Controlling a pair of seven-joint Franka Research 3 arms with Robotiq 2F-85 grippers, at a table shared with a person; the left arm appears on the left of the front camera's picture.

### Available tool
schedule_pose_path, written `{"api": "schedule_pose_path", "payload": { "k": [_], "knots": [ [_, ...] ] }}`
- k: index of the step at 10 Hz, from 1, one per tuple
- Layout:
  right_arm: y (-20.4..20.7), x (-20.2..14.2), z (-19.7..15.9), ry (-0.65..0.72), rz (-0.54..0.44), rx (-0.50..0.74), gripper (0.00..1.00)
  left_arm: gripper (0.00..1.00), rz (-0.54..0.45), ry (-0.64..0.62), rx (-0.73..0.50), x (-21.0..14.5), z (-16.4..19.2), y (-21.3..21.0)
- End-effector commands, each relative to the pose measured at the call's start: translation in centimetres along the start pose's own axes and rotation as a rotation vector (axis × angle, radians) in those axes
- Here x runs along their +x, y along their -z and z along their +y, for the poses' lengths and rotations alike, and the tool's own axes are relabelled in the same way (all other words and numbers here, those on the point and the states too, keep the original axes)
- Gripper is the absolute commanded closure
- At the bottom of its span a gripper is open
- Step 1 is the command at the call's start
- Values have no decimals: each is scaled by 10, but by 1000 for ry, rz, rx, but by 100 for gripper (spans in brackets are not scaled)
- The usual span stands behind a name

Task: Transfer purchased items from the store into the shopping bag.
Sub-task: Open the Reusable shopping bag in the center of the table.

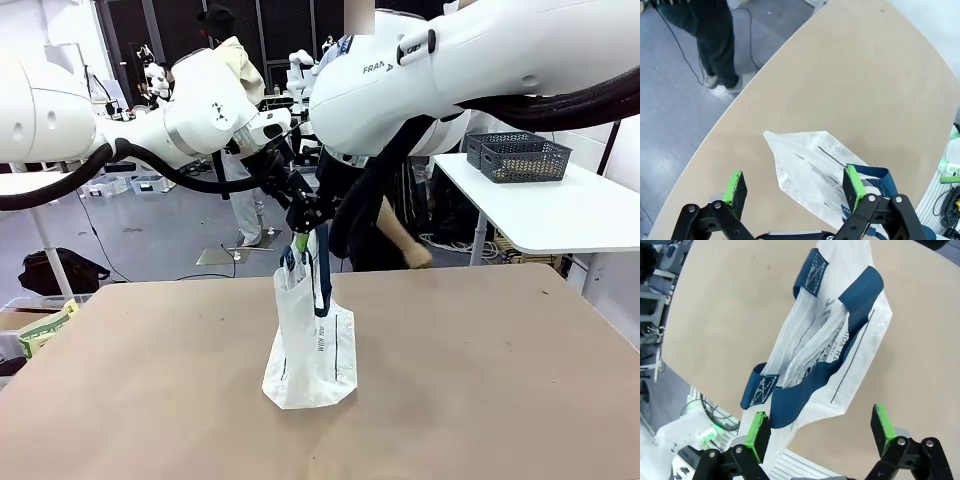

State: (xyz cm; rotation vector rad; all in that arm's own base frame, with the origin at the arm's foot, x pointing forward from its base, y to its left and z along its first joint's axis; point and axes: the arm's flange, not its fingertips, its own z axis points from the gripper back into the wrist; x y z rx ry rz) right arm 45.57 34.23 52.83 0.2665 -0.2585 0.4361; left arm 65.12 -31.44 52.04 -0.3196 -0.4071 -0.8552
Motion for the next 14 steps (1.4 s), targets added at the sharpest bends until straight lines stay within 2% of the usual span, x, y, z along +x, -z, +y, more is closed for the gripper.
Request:
{"api": "schedule_pose_path", "payload": {
  "k": [1, 5, 8, 14],
  "knots": [
    [7, -1, 3, 13, -3, -31, 0, 0, 43, -8, -5, 5, 1, 1],
    [9, -2, 4, 6, 7, -51, 0, 0, -42, 32, 24, 1, -15, -22],
    [10, -2, 4, 4, 7, -59, 0, 0, -62, 28, 46, -6, -19, -34],
    [10, -2, 6, 2, 10, -67, 0, 0, 80, -35, 21, -13, -13, -8]
  ]
}}
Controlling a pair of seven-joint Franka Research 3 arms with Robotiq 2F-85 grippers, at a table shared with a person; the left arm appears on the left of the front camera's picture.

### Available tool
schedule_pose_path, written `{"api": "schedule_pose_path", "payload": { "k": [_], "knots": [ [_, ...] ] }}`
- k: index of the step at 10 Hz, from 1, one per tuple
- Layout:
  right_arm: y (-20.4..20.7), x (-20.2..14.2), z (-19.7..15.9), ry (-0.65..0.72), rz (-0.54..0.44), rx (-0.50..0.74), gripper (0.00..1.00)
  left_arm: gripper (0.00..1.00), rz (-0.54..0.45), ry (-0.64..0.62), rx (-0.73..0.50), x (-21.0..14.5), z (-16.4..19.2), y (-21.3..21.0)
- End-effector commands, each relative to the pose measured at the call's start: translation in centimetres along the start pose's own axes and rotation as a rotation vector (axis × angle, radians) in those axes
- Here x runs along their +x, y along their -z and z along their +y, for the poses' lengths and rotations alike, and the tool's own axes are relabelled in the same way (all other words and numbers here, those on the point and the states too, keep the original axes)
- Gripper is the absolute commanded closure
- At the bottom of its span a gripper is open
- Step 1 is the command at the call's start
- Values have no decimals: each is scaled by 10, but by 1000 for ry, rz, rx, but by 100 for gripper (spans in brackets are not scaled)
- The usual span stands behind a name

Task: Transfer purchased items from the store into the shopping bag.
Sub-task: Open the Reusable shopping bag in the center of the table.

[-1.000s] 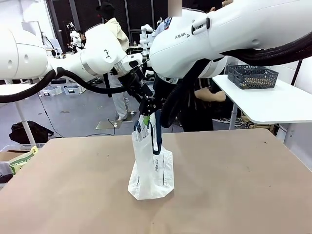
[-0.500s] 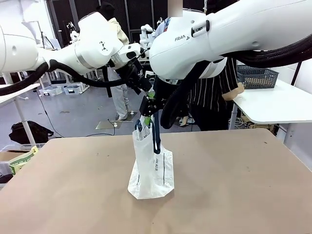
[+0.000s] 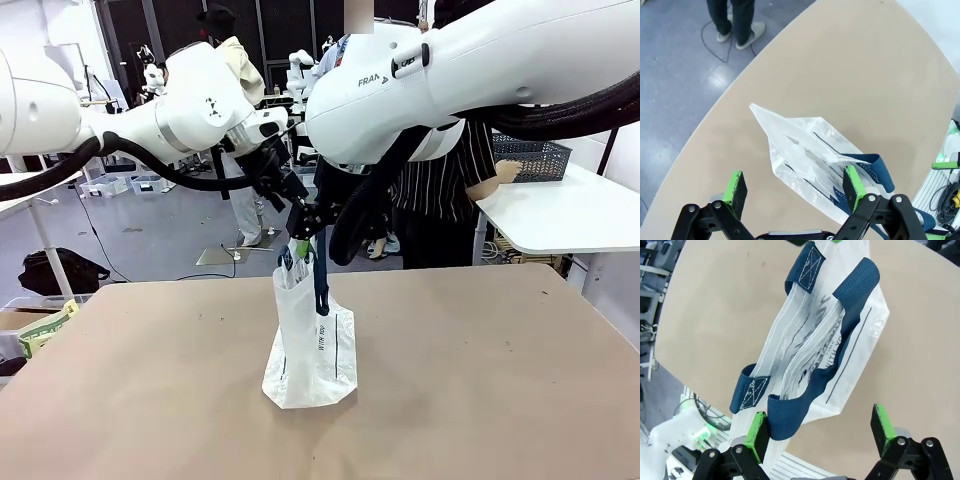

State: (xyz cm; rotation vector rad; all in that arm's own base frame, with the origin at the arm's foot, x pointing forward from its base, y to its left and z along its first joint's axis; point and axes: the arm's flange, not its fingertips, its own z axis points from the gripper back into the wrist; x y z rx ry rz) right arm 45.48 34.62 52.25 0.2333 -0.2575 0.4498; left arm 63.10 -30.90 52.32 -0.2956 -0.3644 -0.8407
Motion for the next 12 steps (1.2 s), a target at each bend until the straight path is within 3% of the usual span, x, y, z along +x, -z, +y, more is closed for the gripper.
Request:
{"api": "schedule_pose_path", "payload": {
  "k": [1, 6, 7, 12],
  "knots": [
    [4, 0, 4, 16, 3, -39, 0, 0, 55, -31, 23, 1, 2, 5],
    [11, 3, 9, 11, 18, -50, 0, 0, 87, -28, 8, 2, 3, 12],
    [12, 3, 10, 9, 14, -58, 2, 7, 85, -25, 8, 1, 2, 13],
    [15, 2, 12, -3, 26, -92, 92, 99, 95, -38, 10, -2, 4, 14]
  ]
}}
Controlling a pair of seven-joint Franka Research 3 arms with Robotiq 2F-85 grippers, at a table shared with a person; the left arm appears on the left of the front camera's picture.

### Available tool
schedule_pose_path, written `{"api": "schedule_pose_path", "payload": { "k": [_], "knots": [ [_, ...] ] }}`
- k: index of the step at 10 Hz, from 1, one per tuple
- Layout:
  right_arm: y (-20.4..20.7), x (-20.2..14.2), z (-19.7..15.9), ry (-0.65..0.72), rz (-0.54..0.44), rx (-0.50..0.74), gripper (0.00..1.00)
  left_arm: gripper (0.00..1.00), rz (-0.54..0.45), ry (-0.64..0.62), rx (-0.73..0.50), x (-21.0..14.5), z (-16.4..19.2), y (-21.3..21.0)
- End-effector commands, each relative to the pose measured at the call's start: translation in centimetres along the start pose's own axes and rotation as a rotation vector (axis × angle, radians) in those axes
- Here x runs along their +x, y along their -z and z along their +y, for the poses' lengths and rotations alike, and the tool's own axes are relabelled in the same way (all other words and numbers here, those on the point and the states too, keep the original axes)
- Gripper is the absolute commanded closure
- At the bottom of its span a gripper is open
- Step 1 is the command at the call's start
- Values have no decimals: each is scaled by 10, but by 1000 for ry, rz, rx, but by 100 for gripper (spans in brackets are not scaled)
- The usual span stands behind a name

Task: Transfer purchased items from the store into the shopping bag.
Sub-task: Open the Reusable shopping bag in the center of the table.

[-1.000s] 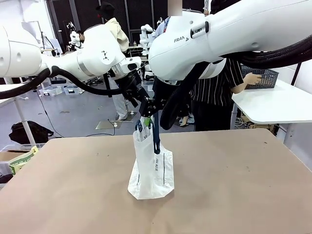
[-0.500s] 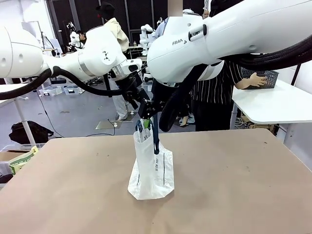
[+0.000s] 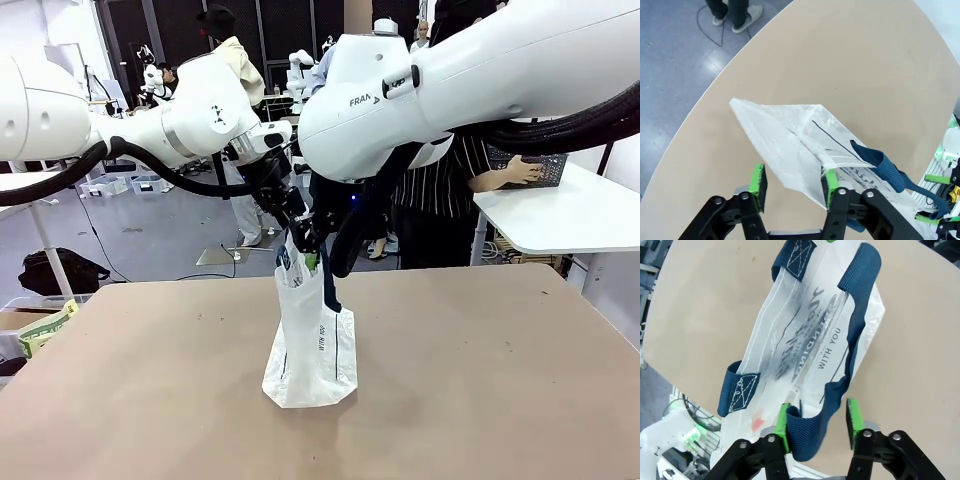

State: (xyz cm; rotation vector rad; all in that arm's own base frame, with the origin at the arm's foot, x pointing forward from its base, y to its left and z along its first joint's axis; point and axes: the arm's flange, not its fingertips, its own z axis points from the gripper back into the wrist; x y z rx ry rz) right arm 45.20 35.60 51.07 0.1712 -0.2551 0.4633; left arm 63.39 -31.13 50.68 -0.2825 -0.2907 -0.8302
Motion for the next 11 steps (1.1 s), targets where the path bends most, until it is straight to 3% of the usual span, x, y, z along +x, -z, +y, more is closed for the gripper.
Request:
{"api": "schedule_pose_path", "payload": {
  "k": [1, 5, 8, 11],
  "knots": [
    [1, 4, 3, 22, 9, -34, 100, 100, 29, -17, 22, 1, 1, -2],
    [-1, 2, -3, 56, 12, -54, 100, 100, 36, 10, 48, -21, 12, -18],
    [-5, 1, -15, 95, 1, -68, 100, 100, 30, -99, 119, -82, 42, -52],
    [-4, 2, -24, 133, 12, -89, 100, 100, 48, -126, 122, -147, 71, -78]
  ]
}}
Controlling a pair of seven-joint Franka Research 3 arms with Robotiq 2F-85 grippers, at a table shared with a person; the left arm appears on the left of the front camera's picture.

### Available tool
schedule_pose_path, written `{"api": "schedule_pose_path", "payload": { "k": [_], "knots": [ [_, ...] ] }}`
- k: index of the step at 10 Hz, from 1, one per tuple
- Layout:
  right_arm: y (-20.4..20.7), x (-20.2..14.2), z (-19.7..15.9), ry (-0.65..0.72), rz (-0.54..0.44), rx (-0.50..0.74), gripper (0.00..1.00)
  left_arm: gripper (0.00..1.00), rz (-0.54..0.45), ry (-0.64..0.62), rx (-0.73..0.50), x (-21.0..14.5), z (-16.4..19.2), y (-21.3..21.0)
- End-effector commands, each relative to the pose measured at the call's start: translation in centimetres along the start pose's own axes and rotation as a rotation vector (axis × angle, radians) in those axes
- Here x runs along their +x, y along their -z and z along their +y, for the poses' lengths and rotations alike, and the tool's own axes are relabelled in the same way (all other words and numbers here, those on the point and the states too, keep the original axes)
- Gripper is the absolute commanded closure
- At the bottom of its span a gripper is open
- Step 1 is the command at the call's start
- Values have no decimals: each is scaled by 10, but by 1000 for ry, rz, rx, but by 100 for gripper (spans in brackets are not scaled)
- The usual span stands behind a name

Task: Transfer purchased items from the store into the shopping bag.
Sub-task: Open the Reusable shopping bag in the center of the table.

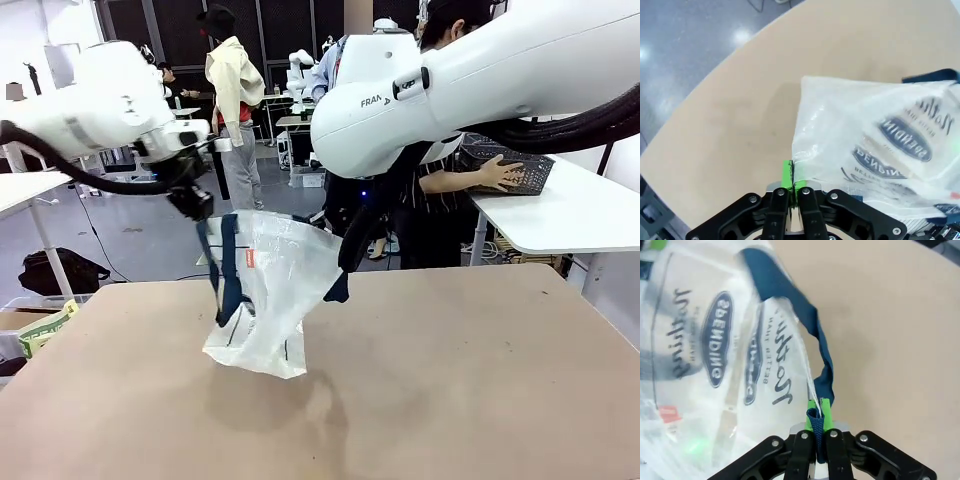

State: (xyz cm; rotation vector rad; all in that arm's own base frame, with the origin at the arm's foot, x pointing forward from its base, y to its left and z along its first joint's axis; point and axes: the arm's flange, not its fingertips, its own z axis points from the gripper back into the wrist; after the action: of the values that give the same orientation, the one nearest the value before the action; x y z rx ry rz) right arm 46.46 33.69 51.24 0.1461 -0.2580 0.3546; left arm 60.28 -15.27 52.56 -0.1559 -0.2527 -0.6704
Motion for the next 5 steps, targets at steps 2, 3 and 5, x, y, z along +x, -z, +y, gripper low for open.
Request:
{"api": "schedule_pose_path", "payload": {
  "k": [2, 3, 5],
  "knots": [
    [-2, -2, -7, 51, 10, -50, 100, 100, -66, -62, -43, -62, 21, -3],
    [-4, -3, -9, 54, 5, -47, 100, 100, -74, -75, -46, -67, 25, -2],
    [-8, -3, 3, 11, -15, -25, 100, 100, -71, -21, -51, -47, 19, 4]
  ]
}}
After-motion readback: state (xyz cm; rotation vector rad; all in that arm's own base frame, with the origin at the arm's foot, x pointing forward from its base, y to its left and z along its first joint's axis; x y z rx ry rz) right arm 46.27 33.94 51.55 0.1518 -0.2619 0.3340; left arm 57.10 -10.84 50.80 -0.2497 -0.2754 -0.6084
